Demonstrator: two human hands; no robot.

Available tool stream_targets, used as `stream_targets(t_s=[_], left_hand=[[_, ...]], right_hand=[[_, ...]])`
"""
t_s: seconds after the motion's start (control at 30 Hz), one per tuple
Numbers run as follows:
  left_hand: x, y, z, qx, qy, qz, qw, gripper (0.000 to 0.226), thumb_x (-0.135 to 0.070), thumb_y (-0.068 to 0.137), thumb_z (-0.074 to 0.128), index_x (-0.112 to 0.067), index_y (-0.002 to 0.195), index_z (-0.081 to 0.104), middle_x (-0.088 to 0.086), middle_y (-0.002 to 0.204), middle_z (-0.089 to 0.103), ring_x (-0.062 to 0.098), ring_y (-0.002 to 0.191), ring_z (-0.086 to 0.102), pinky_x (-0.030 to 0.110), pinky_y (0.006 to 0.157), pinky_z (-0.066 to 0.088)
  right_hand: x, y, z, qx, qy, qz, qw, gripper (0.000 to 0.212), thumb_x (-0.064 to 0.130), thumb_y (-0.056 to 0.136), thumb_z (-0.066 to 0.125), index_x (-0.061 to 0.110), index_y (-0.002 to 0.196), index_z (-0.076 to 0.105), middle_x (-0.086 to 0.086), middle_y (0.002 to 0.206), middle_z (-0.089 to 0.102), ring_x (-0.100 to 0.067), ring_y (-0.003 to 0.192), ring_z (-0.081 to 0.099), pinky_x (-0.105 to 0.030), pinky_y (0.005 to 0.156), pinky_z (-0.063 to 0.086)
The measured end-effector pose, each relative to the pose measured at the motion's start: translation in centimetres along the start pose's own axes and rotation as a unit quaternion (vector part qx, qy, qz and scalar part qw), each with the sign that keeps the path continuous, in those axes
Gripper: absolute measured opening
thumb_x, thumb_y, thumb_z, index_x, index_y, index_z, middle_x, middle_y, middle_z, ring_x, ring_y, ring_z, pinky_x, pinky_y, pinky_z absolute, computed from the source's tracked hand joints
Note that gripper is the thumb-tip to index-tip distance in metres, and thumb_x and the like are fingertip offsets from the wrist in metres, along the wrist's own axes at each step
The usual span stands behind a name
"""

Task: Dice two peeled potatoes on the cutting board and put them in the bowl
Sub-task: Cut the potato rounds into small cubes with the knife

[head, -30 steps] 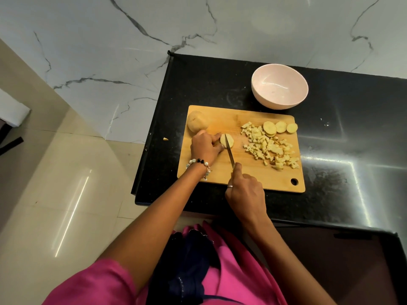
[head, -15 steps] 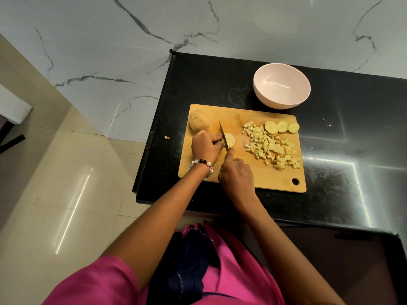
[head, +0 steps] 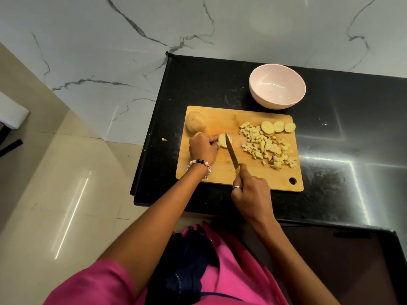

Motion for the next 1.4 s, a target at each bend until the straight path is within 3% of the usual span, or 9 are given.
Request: stream_targets(t_s=[0.13, 0.3, 0.5, 0.67, 0.8, 1.07, 1.4], left_hand=[[-1.1, -0.7, 0.2, 0.001, 0.045, -0.018, 0.999, 0.03, -0.024, 0.089, 0.064, -0.014, 0.117, 0.066, 0.011, 0.116, 0.063, 0.026, 0.106, 0.058, 0.035, 0.092, 0.046], [-2.6, -1.1, 1.2, -0.008, 0.121, -0.045, 0.992, 0.056, -0.049, 0.075, 0.072, -0.01, 0.11, 0.055, 0.01, 0.115, 0.055, 0.028, 0.104, 0.054, 0.039, 0.089, 0.042], [-2.8, 0.0, 1.4, 0.02, 0.129, -0.025, 0.991, 0.046, -0.036, 0.078, 0.073, -0.013, 0.114, 0.057, 0.009, 0.117, 0.054, 0.027, 0.11, 0.051, 0.039, 0.094, 0.042], [-2.6, 1.5, 0.8, 0.111, 0.107, 0.09, 0.984, 0.043, -0.018, 0.074, 0.076, -0.017, 0.115, 0.064, 0.004, 0.113, 0.057, 0.02, 0.105, 0.053, 0.031, 0.093, 0.046], [-3.1, 1.6, 0.5, 0.118, 0.11, 0.148, 0.976, 0.047, -0.007, 0.075, 0.073, -0.017, 0.121, 0.063, 0.002, 0.113, 0.06, 0.016, 0.101, 0.055, 0.025, 0.091, 0.046], [-2.8, 1.4, 1.0, 0.097, 0.11, 0.115, 0.982, 0.061, -0.03, 0.069, 0.082, -0.018, 0.125, 0.061, 0.006, 0.113, 0.055, 0.021, 0.106, 0.053, 0.033, 0.095, 0.045], [-2.7, 1.7, 1.0, 0.115, 0.106, 0.106, 0.982, 0.055, -0.028, 0.069, 0.083, -0.016, 0.12, 0.065, 0.005, 0.112, 0.054, 0.021, 0.101, 0.055, 0.033, 0.094, 0.047]], right_hand=[[-0.6, 1.4, -0.7, -0.033, 0.03, 0.018, 0.999, 0.04, 0.011, 0.095, 0.045, -0.002, 0.133, 0.048, -0.023, 0.072, 0.066, -0.041, 0.067, 0.06, -0.038, 0.056, 0.037], [-1.8, 2.1, -1.3, -0.066, 0.028, 0.057, 0.996, 0.042, 0.012, 0.095, 0.046, -0.002, 0.134, 0.048, -0.026, 0.078, 0.067, -0.042, 0.07, 0.061, -0.038, 0.058, 0.041], [-2.7, 2.4, -1.1, -0.046, 0.011, 0.083, 0.995, 0.043, 0.017, 0.096, 0.043, 0.003, 0.137, 0.046, -0.025, 0.085, 0.067, -0.042, 0.076, 0.061, -0.039, 0.061, 0.042], [-2.7, 2.4, -0.5, -0.014, -0.011, 0.077, 0.997, 0.046, 0.02, 0.097, 0.04, 0.005, 0.141, 0.041, -0.021, 0.086, 0.068, -0.04, 0.078, 0.061, -0.04, 0.062, 0.042], [-2.3, 2.6, 0.5, 0.011, -0.041, 0.038, 0.998, 0.048, 0.019, 0.096, 0.04, 0.006, 0.142, 0.038, -0.018, 0.083, 0.067, -0.038, 0.073, 0.06, -0.036, 0.055, 0.034], [-2.2, 2.8, 1.3, 0.014, -0.082, 0.046, 0.995, 0.05, 0.019, 0.097, 0.037, 0.004, 0.145, 0.031, -0.019, 0.091, 0.065, -0.039, 0.077, 0.06, -0.035, 0.056, 0.03], [-2.0, 3.0, 1.4, -0.005, -0.059, 0.029, 0.998, 0.047, 0.014, 0.094, 0.043, -0.001, 0.139, 0.04, -0.019, 0.077, 0.064, -0.039, 0.065, 0.058, -0.035, 0.052, 0.029]])
Point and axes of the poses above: each hand's wrist, its own y-axis towards the middle knuckle, its own z-axis out of the palm, x = y × z, the point moved 5 cm from there along y, towards the middle knuckle
